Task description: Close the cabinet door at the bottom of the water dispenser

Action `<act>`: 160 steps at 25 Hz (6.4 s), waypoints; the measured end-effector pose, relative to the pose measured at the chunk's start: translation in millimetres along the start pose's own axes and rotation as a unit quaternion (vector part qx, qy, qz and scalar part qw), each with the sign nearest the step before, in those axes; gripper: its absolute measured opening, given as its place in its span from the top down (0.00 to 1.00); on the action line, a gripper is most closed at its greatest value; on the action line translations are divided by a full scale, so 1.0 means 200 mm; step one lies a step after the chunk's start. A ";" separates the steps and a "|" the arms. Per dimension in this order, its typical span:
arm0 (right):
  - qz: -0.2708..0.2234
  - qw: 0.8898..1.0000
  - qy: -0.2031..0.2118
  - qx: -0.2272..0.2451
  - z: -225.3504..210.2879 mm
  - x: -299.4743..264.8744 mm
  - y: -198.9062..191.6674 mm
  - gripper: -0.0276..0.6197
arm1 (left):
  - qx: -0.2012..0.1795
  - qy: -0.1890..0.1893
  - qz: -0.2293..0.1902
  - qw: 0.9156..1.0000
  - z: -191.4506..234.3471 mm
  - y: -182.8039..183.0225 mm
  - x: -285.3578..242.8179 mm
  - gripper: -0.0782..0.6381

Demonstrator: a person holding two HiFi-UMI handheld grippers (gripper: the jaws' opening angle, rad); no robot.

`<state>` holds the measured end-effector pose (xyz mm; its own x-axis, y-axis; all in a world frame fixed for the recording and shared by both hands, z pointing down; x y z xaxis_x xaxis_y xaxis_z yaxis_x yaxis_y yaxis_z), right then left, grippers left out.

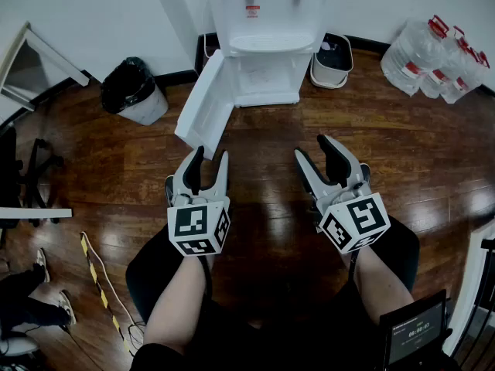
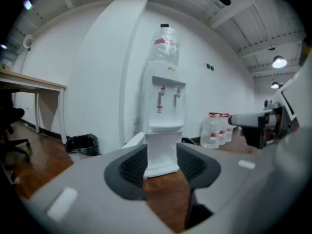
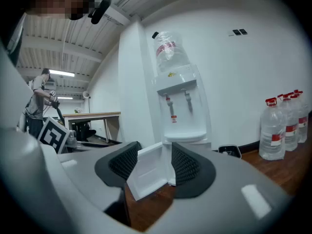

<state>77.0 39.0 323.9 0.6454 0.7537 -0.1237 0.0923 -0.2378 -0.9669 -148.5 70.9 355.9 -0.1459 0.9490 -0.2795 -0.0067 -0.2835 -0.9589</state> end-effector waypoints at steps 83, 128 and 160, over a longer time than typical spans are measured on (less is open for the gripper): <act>0.328 0.944 -0.002 0.030 -0.76 -0.66 -0.66 0.87 | -0.100 -0.136 0.221 0.961 -0.10 -0.30 -1.25 0.64; 0.279 0.952 -0.121 0.035 -1.21 -1.13 -0.51 0.54 | 0.064 -0.046 0.177 0.981 -0.05 -0.22 -1.64 0.60; 0.274 0.953 -0.118 0.050 -1.28 -1.19 -0.45 0.61 | 0.071 -0.032 0.185 0.980 -0.07 -0.21 -1.68 0.60</act>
<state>108.8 -275.0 497.5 0.3860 0.6525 -0.6521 -0.2906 -0.5849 -0.7572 -86.1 -234.9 489.3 -0.2256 0.7684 -0.5989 -0.0788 -0.6271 -0.7750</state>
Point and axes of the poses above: the fingertips, and each gripper's own axes: x backward along the fingers, z to its left, y out of its top, the point moved 6 cm from there along x, backward along the fingers, and after that the axes turned 2 degrees about -x, right-handed, at the moved point
